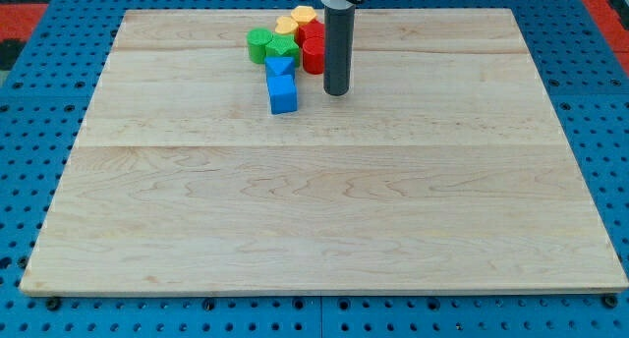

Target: Move the blue triangle to top left

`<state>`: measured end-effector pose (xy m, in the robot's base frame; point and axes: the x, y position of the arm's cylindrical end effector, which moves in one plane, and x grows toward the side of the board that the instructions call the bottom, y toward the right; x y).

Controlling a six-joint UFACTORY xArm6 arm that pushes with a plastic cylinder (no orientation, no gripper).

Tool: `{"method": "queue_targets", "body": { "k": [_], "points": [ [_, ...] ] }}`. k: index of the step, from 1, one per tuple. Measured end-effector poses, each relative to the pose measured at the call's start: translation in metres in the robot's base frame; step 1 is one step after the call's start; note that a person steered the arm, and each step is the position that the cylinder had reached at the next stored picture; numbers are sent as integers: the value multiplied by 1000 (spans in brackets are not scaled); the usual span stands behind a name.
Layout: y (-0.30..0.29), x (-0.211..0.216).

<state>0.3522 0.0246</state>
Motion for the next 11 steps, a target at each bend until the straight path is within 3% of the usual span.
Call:
{"method": "queue_targets", "body": {
  "k": [1, 2, 3, 4, 5, 6, 7, 8, 10, 11],
  "points": [
    [0, 0],
    [38, 0],
    [126, -2],
    [181, -42],
    [180, -109],
    [116, -93],
    [54, -2],
    [-36, -7],
    [-104, -19],
    [-150, -47]
  ]
}}
